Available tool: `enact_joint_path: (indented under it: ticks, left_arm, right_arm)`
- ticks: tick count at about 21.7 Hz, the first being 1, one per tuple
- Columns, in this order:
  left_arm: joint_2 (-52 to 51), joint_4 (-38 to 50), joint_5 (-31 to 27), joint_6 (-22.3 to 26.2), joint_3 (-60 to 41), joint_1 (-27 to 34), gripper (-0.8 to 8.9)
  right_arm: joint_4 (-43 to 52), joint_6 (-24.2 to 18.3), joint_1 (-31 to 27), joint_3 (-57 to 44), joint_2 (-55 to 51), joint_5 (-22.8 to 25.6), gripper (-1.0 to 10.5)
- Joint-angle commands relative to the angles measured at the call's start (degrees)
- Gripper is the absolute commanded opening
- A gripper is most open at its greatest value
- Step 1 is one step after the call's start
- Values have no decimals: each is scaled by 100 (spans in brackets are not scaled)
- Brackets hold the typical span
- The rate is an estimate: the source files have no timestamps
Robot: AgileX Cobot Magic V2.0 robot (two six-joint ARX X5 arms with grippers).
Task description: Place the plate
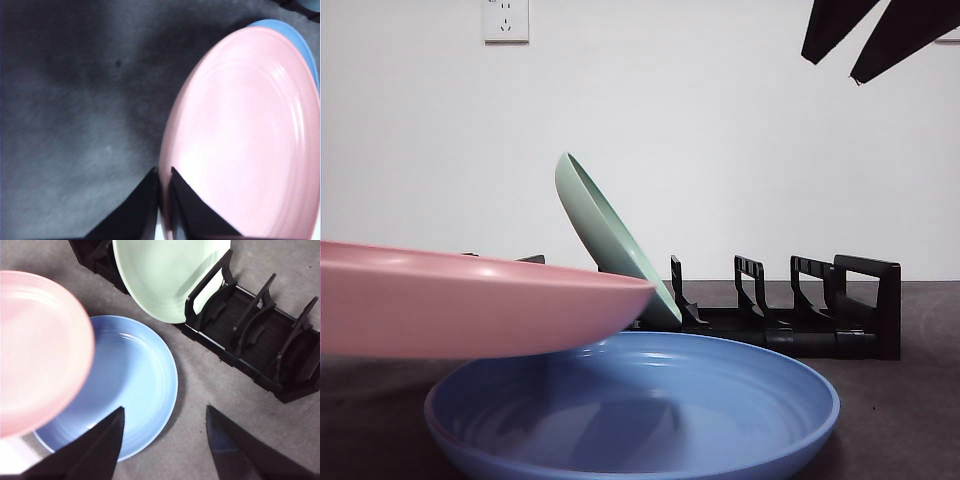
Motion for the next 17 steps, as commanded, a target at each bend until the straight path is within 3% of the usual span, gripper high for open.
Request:
enact_joint_path:
  ticks: [1,13,17]
  left_arm:
    - [302,350,-116,-240,22,-199,15]
    - [1794,1891,-481,-837,24,-1023,16]
    - [2105,2223,-835,-960,28,-1359,16]
  right_arm:
    - [68,26,55,98,42,11,256]
    - [59,28,55,98,42,9,256]
    - [59,26,55,98,42,9,256]
